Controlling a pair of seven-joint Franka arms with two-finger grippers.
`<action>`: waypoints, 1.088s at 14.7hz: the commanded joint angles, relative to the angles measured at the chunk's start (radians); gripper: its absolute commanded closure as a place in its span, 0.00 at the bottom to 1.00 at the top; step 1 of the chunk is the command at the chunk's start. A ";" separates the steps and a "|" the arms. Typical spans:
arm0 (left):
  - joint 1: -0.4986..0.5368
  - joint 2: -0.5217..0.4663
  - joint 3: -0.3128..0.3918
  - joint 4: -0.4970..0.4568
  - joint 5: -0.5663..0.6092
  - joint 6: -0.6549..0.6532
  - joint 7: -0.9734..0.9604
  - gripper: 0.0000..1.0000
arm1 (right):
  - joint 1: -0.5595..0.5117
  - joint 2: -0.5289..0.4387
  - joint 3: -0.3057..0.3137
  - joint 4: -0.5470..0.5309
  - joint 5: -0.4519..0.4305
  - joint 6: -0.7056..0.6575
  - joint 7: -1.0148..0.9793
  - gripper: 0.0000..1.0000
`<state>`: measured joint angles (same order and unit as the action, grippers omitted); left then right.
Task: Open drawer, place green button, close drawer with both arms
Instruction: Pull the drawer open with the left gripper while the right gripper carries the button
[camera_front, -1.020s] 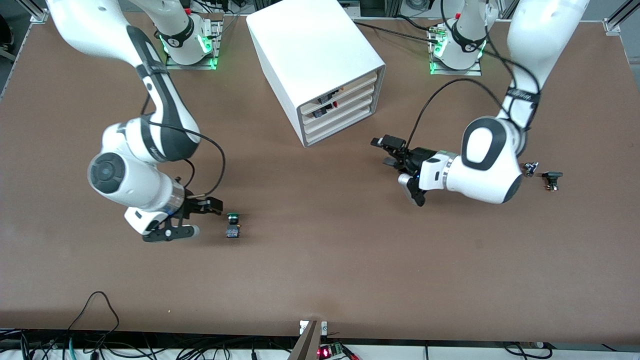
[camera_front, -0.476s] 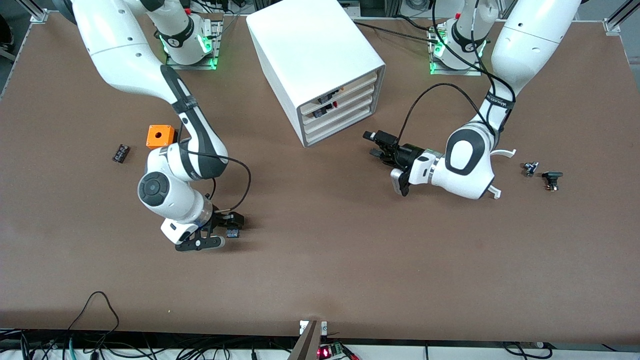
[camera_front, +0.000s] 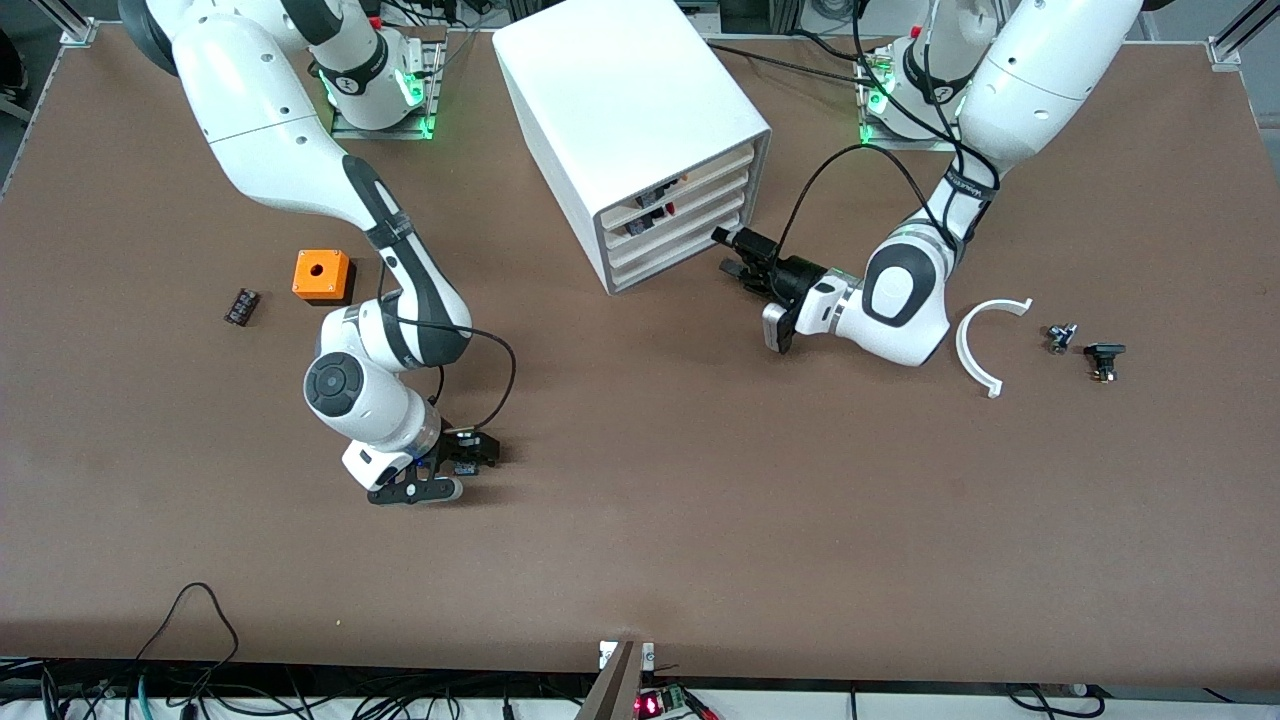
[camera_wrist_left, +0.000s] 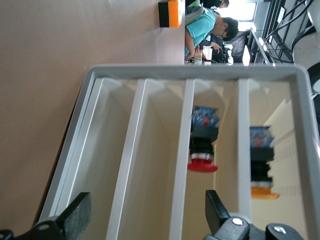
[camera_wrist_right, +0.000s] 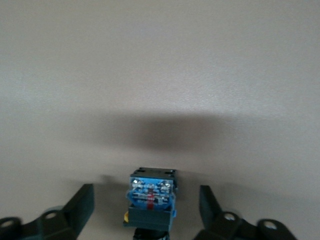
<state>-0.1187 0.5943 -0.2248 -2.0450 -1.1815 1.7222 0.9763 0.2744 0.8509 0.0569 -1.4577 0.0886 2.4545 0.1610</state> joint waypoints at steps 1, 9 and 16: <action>0.001 -0.025 0.001 -0.063 -0.043 0.004 0.061 0.01 | 0.009 0.008 -0.005 0.019 0.013 0.003 0.014 0.24; -0.007 0.007 -0.013 -0.090 -0.053 0.028 0.157 0.73 | 0.009 0.002 -0.006 0.019 0.011 0.001 0.009 1.00; -0.018 0.039 -0.028 -0.110 -0.070 0.069 0.168 0.66 | 0.005 -0.007 -0.009 0.132 0.013 -0.170 0.008 1.00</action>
<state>-0.1308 0.6271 -0.2409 -2.1380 -1.2017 1.7664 1.1045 0.2772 0.8469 0.0511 -1.3848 0.0886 2.3725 0.1618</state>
